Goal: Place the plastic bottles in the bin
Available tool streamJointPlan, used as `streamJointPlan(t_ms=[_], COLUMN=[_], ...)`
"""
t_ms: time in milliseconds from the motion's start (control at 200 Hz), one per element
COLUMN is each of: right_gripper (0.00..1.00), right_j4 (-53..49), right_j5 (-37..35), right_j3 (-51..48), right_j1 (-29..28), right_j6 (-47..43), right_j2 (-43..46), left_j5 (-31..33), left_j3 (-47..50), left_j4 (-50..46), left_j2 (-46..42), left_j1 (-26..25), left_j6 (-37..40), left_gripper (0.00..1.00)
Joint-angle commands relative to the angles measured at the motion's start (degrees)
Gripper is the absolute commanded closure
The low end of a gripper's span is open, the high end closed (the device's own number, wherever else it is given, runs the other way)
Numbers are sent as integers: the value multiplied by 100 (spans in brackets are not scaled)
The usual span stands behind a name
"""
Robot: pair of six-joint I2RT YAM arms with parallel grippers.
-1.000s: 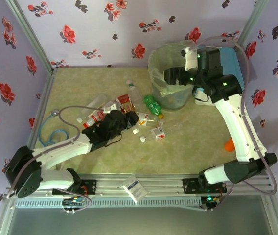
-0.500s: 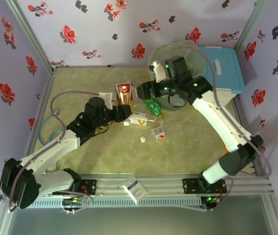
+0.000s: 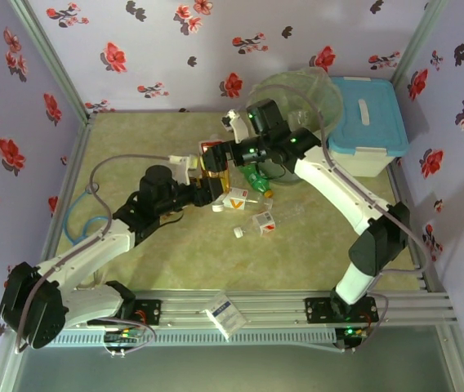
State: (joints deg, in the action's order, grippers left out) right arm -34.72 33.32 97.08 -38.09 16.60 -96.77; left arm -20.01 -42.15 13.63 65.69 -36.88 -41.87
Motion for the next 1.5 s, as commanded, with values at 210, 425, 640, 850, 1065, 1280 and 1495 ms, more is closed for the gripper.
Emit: streamJointPlan(t_ms=[210,425,640,850,1065,1280,1495], right_gripper=[16,32,38,38,38,38,38], right_j4=[257,334,369,-7,-297,-233,-940], right_j5=[662,737,570,-59,-1082,-2288,-3824], right_j3=[232,389,599,1429,2299,2758,3608], right_j1=[188,248,349,656,1272,1983,2406], right_j6=[279,357,357,15,-300,-515,-1236], right_j2=[-329,-363,-323,-368,-367,-408,-1030], left_j5=[-633,-644,-644,-644,-610,-600,-506], left_j3=[377,356,486,512,768,912,1062], left_j4=[1449,1265,1363,1139,1107,980,679], left_j2=[-37,-18,-22,-182,-449,-632,-888], left_j1=[287,321,327,357,475,632,699], left_j6=[-896,-780,-823,-718,-855,-906,-909], left_gripper=[65,51,25,9,9,9,9])
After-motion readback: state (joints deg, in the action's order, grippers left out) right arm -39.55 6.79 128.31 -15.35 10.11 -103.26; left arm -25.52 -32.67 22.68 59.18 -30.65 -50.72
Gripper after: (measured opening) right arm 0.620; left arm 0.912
